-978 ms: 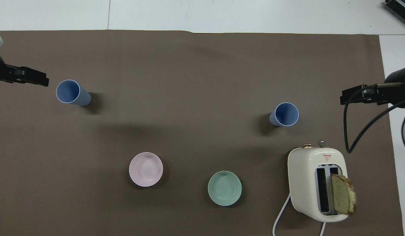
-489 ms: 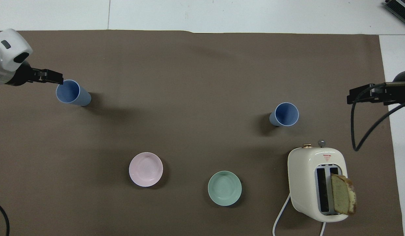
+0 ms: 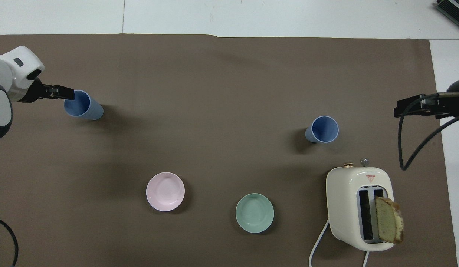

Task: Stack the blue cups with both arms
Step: 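Reach the left gripper down to the blue cup and grasp it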

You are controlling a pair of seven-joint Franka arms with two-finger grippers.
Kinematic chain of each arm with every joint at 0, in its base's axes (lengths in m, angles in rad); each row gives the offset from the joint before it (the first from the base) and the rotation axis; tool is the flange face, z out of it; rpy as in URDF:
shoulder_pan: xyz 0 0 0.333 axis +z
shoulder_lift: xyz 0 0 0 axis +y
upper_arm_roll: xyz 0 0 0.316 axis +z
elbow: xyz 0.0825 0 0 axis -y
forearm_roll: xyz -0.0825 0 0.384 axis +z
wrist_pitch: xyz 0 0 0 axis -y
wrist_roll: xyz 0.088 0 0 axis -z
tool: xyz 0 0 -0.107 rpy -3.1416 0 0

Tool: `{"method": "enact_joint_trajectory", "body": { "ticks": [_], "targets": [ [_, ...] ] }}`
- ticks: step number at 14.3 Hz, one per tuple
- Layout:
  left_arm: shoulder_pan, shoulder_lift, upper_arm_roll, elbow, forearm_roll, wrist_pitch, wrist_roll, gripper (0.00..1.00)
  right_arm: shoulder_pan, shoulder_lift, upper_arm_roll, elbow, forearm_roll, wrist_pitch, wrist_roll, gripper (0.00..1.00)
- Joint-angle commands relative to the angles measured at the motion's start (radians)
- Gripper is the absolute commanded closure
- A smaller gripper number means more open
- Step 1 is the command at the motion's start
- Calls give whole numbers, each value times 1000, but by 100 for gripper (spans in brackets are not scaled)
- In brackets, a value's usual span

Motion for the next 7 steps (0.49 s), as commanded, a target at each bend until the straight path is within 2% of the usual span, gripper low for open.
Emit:
{"method": "enact_joint_trajectory", "body": {
  "ticks": [1, 2, 3, 4, 5, 6, 7],
  "targets": [
    [26, -12, -7, -91, -19, 88, 26, 0, 5, -11, 10, -17, -11, 18, 11, 0],
    [26, -12, -7, -97, -34, 87, 29, 7, 5, -11, 12, -17, -11, 18, 11, 0],
    [23, -12, -9, -102, -43, 81, 29, 20, 4, -11, 12, -17, -10, 20, 16, 0],
    [22, -15, -9, -111, -48, 79, 29, 53, 2, -10, 12, -17, -7, 21, 16, 0],
    [19, -17, -11, -113, -48, 73, 31, 94, 2, -11, 10, -17, -7, 21, 16, 0],
    [17, -18, -11, -113, -48, 58, 32, 100, 4, -11, 10, -17, -8, 20, 14, 0],
    [17, -20, -12, -111, -48, 29, 51, 100, 4, -11, 12, -18, -8, 21, 13, 0]
  ]
}}
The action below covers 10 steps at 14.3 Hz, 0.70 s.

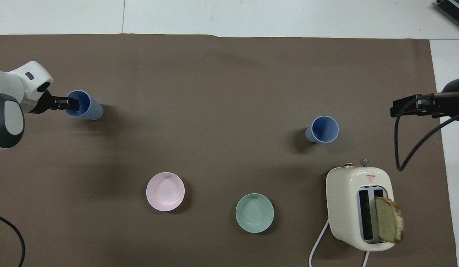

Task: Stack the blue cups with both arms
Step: 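Reach the left gripper down to the blue cup and grasp it, then carry the blue cup with the left gripper toward the table center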

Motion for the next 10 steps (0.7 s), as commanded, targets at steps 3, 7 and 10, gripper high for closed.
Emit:
{"method": "enact_joint_trajectory", "body": {
  "ticks": [3, 7, 10],
  "targets": [
    [-5, -34, -12, -12, -17, -66, 54, 100, -5, -11, 5, -17, -8, 19, 11, 0],
    [-123, -87, -11, -16, -17, -108, -33, 100, -5, -11, 5, -18, -8, 19, 8, 0],
    [-235, -91, -11, -30, -17, -87, -172, 100, -5, -11, 5, -18, -8, 18, 7, 0]
  ]
}}
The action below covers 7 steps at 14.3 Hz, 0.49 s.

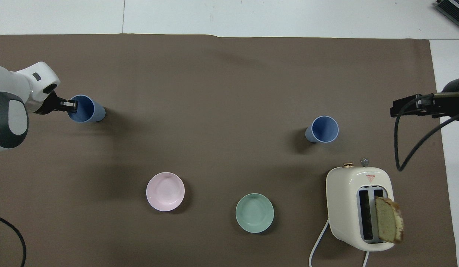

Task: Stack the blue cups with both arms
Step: 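Carry the blue cup with the left gripper toward the table center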

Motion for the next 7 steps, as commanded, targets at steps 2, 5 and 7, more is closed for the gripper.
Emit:
{"method": "enact_joint_trajectory", "body": {
  "ticks": [2, 5, 7],
  "targets": [
    [-141, -25, 17, -54, -9, 47, -114, 100, -5, -11, 5, -20, -8, 18, 8, 0],
    [-276, -14, 18, -100, -9, 167, -279, 100, -5, -11, 5, -21, -8, 18, 7, 0],
    [-338, -17, 18, -121, -9, 181, -333, 100, -5, -13, 5, -24, -10, 18, 8, 0]
  ]
}}
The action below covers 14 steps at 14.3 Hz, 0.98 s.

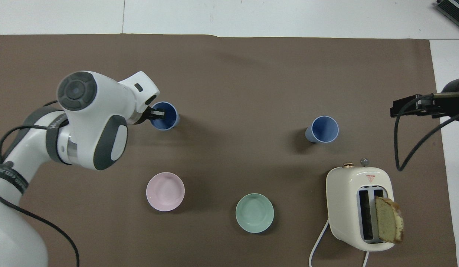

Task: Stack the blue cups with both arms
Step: 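Carry the blue cup with the left gripper toward the table center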

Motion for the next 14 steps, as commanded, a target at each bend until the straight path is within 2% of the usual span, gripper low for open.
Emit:
{"method": "enact_joint_trajectory", "body": {
  "ticks": [1, 4, 7, 8, 9, 11, 13, 14],
  "targets": [
    [-84, -23, 21, -50, -9, 45, -67, 100, -5, -13, 5, -23, -10, 19, 8, 0],
    [-162, -17, 21, -50, -9, 47, -134, 100, -5, -15, 5, -25, -10, 19, 10, 0],
    [-167, -21, 19, -56, -9, 34, -156, 100, -5, -15, 5, -26, -10, 19, 10, 0],
    [-167, -23, 19, -60, -9, 34, -161, 85, -6, -15, 5, -26, -10, 19, 10, 0],
    [-164, -23, 19, -61, -9, 34, -165, 65, -5, -15, 5, -26, -10, 19, 10, 0],
    [-156, -18, 21, -51, -9, 34, -162, 39, -5, -16, 5, -26, -10, 19, 10, 0],
    [-150, -12, 21, -31, -9, 34, -147, 3, -5, -13, 5, -31, -10, 21, 8, 0],
    [-148, -20, 24, -31, -7, 28, -142, 0, -5, -13, 5, -42, -10, 21, 8, 0]
  ]
}}
